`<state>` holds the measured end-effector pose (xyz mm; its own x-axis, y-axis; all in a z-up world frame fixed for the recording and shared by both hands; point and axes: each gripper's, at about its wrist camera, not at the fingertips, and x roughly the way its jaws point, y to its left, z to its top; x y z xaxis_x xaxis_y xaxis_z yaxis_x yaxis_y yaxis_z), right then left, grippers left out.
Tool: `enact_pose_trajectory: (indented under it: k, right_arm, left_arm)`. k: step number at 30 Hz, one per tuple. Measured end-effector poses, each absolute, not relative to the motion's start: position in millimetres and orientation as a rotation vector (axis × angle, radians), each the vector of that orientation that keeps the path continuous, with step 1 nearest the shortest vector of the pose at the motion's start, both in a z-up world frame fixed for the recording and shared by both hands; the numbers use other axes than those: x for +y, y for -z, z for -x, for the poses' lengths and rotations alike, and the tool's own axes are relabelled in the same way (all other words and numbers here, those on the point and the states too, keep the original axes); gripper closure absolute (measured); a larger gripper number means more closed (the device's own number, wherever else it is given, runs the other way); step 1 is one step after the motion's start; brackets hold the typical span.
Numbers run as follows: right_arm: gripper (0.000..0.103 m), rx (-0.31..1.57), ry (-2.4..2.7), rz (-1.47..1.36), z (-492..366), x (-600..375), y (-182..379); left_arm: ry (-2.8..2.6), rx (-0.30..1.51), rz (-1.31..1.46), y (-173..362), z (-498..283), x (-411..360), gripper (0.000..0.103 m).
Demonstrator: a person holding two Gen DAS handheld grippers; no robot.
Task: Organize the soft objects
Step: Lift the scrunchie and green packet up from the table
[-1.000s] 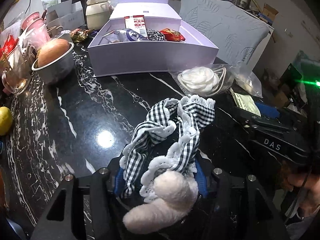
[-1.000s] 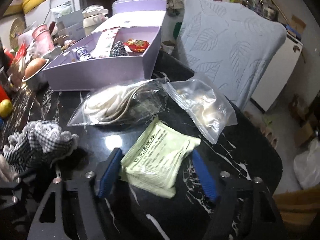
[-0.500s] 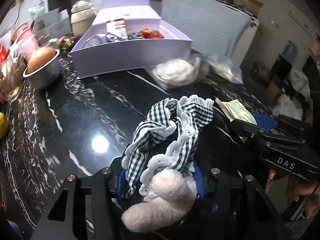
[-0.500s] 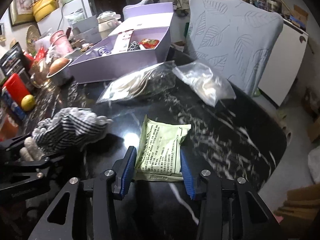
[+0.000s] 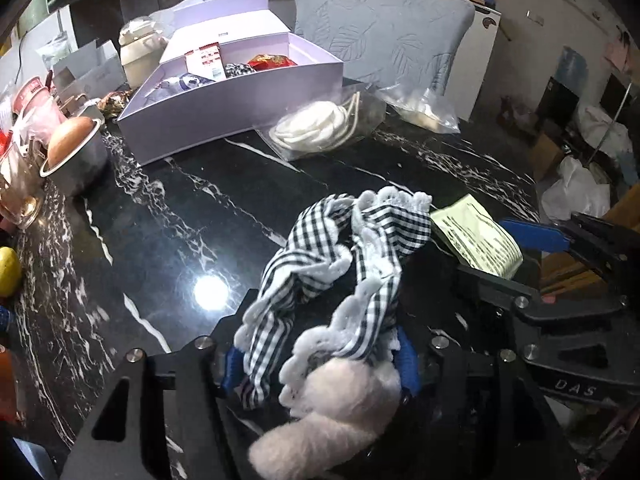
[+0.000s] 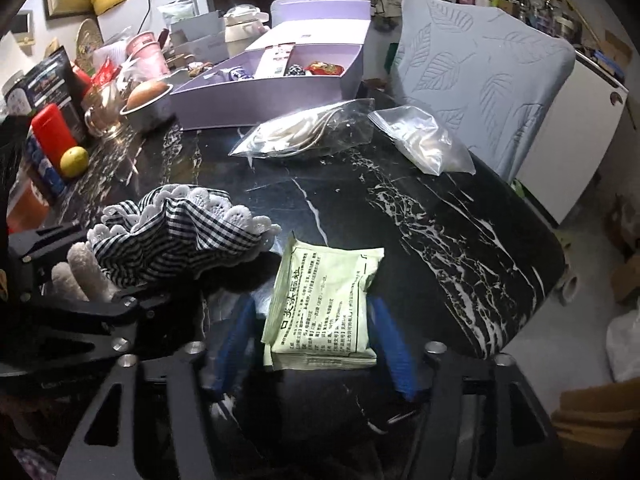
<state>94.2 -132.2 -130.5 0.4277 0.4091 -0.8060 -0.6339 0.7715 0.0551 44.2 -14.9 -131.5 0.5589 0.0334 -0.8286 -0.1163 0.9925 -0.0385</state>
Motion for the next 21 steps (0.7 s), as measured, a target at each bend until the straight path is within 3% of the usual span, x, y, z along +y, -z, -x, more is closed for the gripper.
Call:
enact_pose_trajectory:
  k: [1, 3, 8, 10, 12, 15, 21]
  right_arm:
    - [0.038, 0.920, -0.651, 0.275, -95.1, -132.5, 130.6]
    - [0.023, 0.922, -0.631, 0.274, -97.0, -134.0, 132.5]
    - [0.023, 0.901, -0.618, 0.302, -94.2, -134.0, 135.2]
    - [0.031, 0.892, -0.602, 0.304, -92.6, -134.5, 135.4]
    - [0.058, 0.876, -0.602, 0.303, -91.2, -134.8, 133.0]
    - [0.060, 0.873, -0.590, 0.303, -91.3, -134.5, 132.4]
    - [0.060, 0.869, -0.593, 0.298, -90.0, -135.1, 132.5]
  left_arm:
    - [-0.094, 0.971, 0.097, 131.9, -44.4, -14.3, 0.043]
    - [-0.097, 0.966, 0.090, 132.3, -45.8, -14.1, 0.042]
    - [-0.100, 0.957, 0.091, 133.3, -48.5, -12.4, 0.041]
    - [-0.099, 0.955, 0.093, 133.6, -48.5, -12.2, 0.042]
    - [-0.096, 0.952, 0.091, 134.3, -49.6, -12.2, 0.042]
    - [-0.092, 0.939, 0.096, 133.2, -49.4, -11.3, 0.051]
    - [-0.090, 0.926, 0.106, 131.9, -46.5, -11.9, 0.054]
